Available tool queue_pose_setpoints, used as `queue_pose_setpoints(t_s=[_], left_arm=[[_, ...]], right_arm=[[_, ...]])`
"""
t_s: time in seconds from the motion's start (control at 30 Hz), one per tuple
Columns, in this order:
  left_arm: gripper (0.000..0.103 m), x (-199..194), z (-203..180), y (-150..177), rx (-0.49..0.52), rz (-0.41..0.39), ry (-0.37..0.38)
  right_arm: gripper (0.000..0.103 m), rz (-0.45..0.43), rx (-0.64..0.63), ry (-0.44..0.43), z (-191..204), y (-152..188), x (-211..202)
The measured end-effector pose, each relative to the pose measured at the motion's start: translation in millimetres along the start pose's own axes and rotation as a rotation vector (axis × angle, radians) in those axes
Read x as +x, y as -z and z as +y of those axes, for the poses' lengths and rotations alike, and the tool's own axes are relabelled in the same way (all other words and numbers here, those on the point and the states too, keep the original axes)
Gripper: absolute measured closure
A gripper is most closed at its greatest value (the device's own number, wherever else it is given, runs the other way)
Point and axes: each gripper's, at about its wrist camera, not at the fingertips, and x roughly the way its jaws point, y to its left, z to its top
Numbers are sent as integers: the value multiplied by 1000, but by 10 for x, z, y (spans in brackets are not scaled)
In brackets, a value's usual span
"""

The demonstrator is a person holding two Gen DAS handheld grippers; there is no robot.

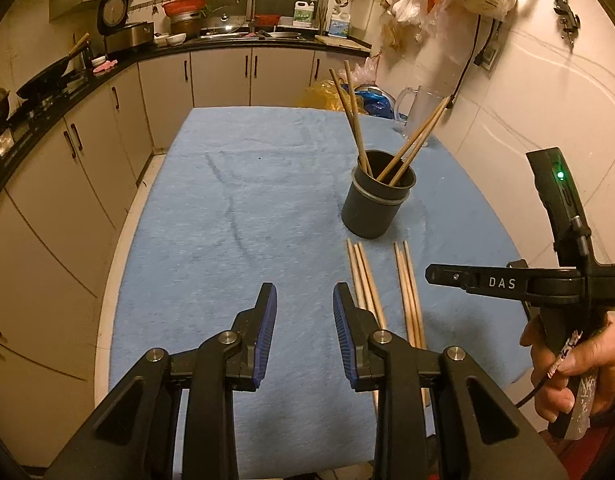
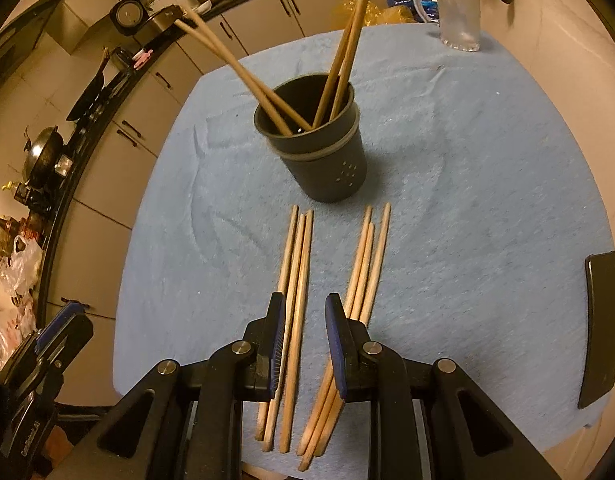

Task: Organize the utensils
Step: 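Open both tools and move them back toward the loose chopsticks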

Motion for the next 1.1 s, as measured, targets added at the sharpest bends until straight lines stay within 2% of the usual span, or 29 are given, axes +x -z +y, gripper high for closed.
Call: queue_pose_setpoints(t_s=[0.53, 0.83, 1.1], left_arm=[[74, 61, -1, 84, -17, 33, -5], [74, 211, -7, 135, -33, 74, 10], [74, 480, 148, 237, -120, 152, 49]], right_arm=[[81, 50, 48, 19, -121, 78, 144], [81, 95, 137, 67, -486, 31, 319], [81, 86, 186, 30, -740, -65, 350]])
